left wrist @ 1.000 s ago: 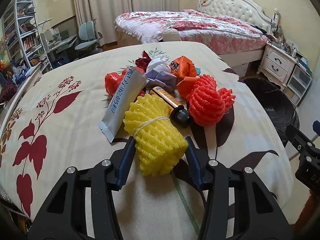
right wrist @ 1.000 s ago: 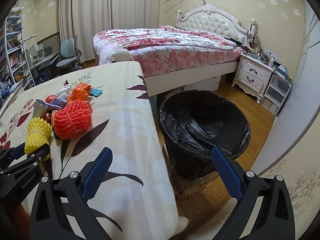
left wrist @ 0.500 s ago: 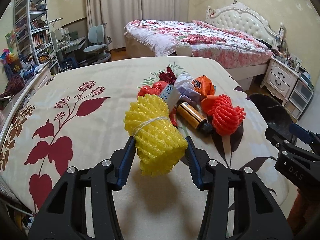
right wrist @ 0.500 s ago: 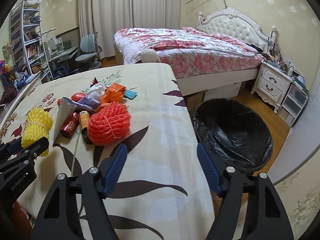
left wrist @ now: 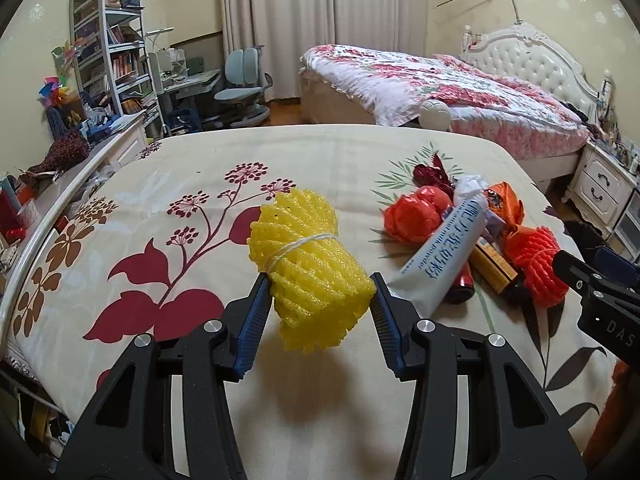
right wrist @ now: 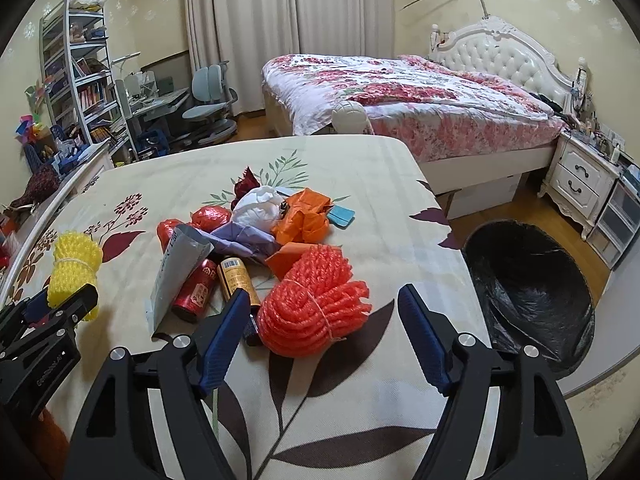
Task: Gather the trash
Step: 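Grasp the red foam net with the right tool while the left tool holds the yellow net, then carry both held foam nets over the black trash bin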
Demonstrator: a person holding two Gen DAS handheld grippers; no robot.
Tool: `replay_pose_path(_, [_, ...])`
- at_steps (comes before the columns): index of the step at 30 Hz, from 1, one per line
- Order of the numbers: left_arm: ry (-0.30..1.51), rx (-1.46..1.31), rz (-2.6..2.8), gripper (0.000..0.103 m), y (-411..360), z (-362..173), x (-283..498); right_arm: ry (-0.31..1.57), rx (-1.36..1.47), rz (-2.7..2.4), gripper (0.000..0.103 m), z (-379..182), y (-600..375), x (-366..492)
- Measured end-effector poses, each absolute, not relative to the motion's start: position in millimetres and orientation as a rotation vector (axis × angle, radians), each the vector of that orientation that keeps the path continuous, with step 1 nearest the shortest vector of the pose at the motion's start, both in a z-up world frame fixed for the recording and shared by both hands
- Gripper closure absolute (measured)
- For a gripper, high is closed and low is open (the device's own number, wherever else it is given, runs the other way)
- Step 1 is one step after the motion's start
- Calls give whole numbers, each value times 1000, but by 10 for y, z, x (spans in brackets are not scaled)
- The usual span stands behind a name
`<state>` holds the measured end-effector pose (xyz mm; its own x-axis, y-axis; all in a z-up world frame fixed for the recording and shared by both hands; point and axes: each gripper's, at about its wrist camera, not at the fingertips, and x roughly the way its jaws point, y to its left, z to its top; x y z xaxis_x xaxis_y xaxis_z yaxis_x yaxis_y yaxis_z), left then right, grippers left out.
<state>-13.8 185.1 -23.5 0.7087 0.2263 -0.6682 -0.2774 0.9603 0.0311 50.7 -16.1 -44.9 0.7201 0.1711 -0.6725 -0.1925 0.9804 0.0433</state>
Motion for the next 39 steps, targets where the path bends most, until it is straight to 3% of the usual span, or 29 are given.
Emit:
replay_pose_path(12, [765, -101, 270, 55, 1884, -346, -41, 805, -13, 167, 27, -635, -210, 600])
replay_pose_path(14, [768, -102, 264, 55, 1866, -363, -44, 799, -2, 184, 46, -627, -228, 579])
replay_pose_path(17, [771, -103, 254, 55, 1817, -368, -49, 809, 17, 216, 49, -633, -251, 566])
replay_pose_path(39, [690, -41, 42, 55, 875, -80, 96, 681, 12, 55, 51, -288, -1085, 366])
